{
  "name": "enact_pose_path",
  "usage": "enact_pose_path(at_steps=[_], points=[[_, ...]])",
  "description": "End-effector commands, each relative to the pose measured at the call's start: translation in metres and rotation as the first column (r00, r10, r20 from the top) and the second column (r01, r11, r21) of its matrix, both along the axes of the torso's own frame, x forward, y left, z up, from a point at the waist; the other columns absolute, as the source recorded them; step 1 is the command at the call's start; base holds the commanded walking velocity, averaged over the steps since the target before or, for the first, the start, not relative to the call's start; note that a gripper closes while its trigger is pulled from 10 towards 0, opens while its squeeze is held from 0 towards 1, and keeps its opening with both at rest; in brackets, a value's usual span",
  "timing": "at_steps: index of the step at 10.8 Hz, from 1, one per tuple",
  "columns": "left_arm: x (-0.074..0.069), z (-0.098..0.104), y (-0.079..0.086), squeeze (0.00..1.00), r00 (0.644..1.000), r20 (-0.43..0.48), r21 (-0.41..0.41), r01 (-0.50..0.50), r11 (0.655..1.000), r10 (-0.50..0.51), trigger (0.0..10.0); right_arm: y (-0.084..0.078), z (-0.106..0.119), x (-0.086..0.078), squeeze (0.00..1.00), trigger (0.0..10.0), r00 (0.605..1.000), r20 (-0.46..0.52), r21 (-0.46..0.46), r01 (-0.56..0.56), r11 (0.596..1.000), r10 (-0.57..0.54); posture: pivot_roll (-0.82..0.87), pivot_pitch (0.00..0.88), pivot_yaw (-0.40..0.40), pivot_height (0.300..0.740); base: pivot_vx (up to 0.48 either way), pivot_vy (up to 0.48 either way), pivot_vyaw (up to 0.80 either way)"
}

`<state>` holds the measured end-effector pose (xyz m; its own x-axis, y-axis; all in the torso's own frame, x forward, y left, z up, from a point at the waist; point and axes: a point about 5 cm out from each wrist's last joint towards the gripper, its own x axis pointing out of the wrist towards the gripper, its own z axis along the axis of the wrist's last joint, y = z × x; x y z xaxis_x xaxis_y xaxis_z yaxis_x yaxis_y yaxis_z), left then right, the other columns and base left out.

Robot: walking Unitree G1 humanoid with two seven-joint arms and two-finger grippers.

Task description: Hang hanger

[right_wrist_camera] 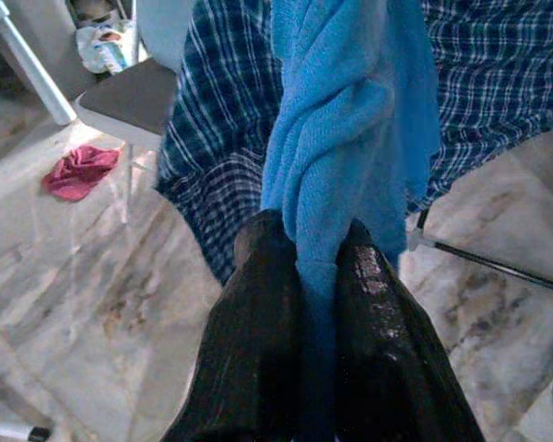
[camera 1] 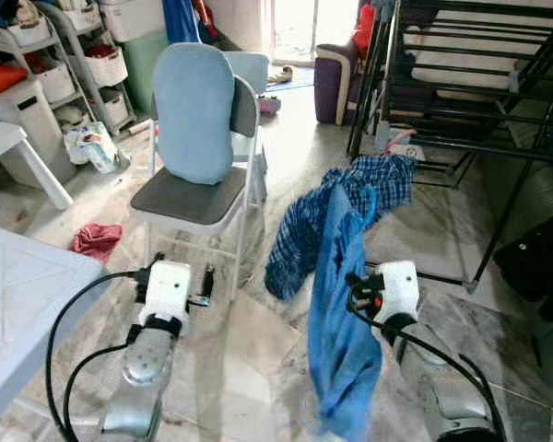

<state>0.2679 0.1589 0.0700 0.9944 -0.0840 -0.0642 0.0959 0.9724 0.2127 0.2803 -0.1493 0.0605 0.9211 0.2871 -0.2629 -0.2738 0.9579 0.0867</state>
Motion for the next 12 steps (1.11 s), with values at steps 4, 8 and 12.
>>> enact_pose_path(at_steps=[4, 8, 12], points=[[-0.006, -0.014, -0.006, 0.0, 0.999, -0.043, -0.007, 0.015, 1.0, -0.015, 10.0, 0.008, -0.004, -0.007, 0.0, 10.0, 0.998, 0.001, -0.01, -0.066, 0.998, 0.066, 0.04, 0.0, -0.05, 0.74, 0.0, 0.0, 0.0], [0.002, -0.024, 0.017, 0.0, 0.996, -0.071, 0.05, -0.05, 0.998, 0.053, 10.0, 0.001, -0.018, 0.011, 0.0, 10.0, 0.996, -0.031, -0.112, -0.087, 0.99, 0.084, 0.09, 0.0, -0.117, 0.74, 0.0, 0.0, 0.0], [-0.008, -0.022, 0.067, 0.0, 0.971, -0.063, 0.031, -0.229, 0.973, 0.231, 10.0, -0.005, -0.021, 0.015, 0.0, 10.0, 0.994, -0.028, -0.136, -0.106, 0.985, 0.103, 0.12, 0.0, -0.174, 0.74, 0.0, 0.0, 0.0]])
